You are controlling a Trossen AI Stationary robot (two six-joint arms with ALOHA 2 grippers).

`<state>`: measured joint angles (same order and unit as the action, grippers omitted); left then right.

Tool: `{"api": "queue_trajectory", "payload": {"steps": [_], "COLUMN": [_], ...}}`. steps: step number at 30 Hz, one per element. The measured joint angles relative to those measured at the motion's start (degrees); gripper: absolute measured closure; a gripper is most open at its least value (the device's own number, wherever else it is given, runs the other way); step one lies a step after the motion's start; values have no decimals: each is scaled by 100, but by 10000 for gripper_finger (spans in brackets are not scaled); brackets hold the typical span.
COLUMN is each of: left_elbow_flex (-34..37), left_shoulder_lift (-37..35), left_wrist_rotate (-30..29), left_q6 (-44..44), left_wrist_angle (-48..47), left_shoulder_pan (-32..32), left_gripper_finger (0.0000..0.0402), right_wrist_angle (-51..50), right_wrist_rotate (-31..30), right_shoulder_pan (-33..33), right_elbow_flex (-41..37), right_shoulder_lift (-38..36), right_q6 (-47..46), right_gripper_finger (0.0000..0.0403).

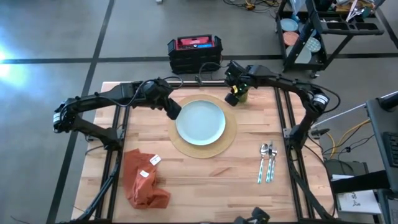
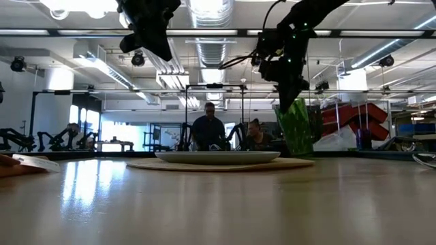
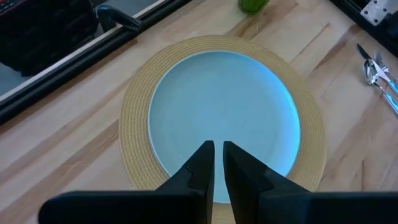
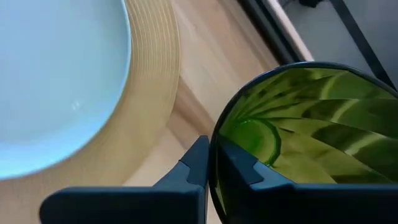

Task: Set table place
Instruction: Adjust the green cup, then fold the orange table napkin

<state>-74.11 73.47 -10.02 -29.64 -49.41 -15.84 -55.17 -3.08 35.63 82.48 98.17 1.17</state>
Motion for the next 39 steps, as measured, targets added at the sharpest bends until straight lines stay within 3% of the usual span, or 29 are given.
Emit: {"api": "queue_trajectory", "payload": {"steps": [4,10,25,39], "left_elbow_flex": [0,0,0,0], "left_shoulder_lift": [0,0,-7,-7], "left_wrist_rotate": [0,2,-9,-164], "left_q6": [-128,-325,-558,-502], "left_wrist_angle": [6,7,-81,-124], "left_shoulder_pan": [0,23,236,234], "left_gripper_finger": [381,381,381,381], "right_wrist_angle": [-81,-551,-681,-867], "right_wrist_rotate": [368,201,156,220], "right_shoulder_pan": [-7,43,50,42], "right_elbow_flex": [637,1343,1080,1062], "right_shoulder_lift": [193,443,703,336], "right_q6": [136,426,458,289], "right_gripper_finger": [401,402,398,289]}}
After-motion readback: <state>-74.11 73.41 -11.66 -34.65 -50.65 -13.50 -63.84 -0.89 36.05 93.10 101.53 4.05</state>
